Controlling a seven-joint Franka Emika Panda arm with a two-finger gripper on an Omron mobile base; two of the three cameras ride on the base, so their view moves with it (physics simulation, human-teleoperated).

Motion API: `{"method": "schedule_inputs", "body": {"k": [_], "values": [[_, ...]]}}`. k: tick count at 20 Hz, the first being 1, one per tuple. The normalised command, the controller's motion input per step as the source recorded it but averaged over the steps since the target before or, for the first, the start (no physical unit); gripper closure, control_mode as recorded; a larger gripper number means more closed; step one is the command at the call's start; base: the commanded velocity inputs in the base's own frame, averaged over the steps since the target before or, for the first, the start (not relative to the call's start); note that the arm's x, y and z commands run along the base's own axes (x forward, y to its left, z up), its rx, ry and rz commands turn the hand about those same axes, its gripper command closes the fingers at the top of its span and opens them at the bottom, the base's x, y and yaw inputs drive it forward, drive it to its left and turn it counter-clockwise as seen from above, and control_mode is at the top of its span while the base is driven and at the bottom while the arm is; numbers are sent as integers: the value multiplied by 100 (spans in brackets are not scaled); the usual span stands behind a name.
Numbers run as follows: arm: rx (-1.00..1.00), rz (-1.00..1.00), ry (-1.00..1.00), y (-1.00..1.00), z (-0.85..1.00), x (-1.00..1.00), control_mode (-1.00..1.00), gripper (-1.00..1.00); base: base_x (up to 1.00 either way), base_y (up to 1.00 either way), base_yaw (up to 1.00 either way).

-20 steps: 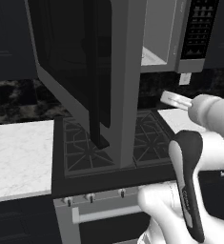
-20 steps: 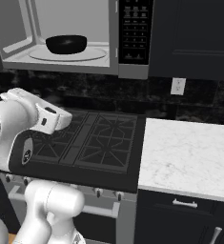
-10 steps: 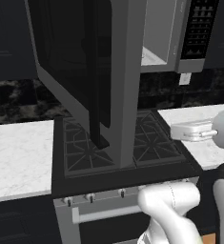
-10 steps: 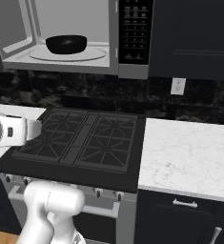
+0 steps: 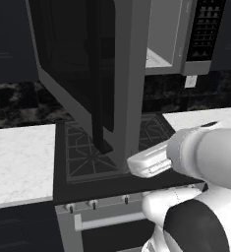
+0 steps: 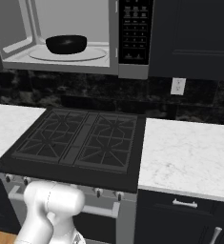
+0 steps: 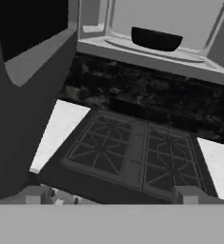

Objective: Open the microwave, place the bowl with waffle inside the microwave, then close the microwave door and turn it on.

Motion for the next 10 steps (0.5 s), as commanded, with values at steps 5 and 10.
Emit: {"method": "schedule_inputs", "body": {"k": [5,10], "values": [[-17,-17,-15,100,0,-86,-100,-100,0,0,0],[-7,-21,-31,100,0,-24,-100,-100,0,0,0]]}}
